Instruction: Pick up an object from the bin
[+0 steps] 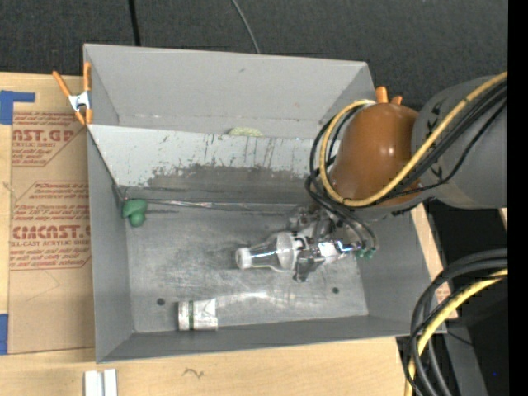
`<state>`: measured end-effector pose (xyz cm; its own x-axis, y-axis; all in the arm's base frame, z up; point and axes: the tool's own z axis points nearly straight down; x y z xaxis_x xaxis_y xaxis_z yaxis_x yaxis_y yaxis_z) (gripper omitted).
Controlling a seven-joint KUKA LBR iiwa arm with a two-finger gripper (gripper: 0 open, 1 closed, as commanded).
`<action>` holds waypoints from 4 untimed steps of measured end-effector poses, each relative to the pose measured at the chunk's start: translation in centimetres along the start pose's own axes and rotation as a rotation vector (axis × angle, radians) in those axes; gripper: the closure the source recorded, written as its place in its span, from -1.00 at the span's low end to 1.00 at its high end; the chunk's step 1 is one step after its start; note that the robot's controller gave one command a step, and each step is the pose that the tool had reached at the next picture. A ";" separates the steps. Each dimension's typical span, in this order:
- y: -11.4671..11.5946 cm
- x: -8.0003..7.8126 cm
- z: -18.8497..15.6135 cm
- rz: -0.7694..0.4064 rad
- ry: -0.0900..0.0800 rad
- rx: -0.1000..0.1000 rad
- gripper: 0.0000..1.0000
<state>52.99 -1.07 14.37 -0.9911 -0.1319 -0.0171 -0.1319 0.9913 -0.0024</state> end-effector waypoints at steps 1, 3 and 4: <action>-0.2 1.8 1.6 0.004 0.032 -0.007 1.00; 3.0 0.1 -2.7 0.026 0.005 -0.003 1.00; 1.1 -0.1 -1.7 -0.123 0.027 -0.006 1.00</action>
Offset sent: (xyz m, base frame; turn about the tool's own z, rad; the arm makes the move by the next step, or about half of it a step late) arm 0.0119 0.0444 0.0666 0.0456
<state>52.94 0.05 16.02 -0.9676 -0.2522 0.0102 -0.2522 0.9677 0.0033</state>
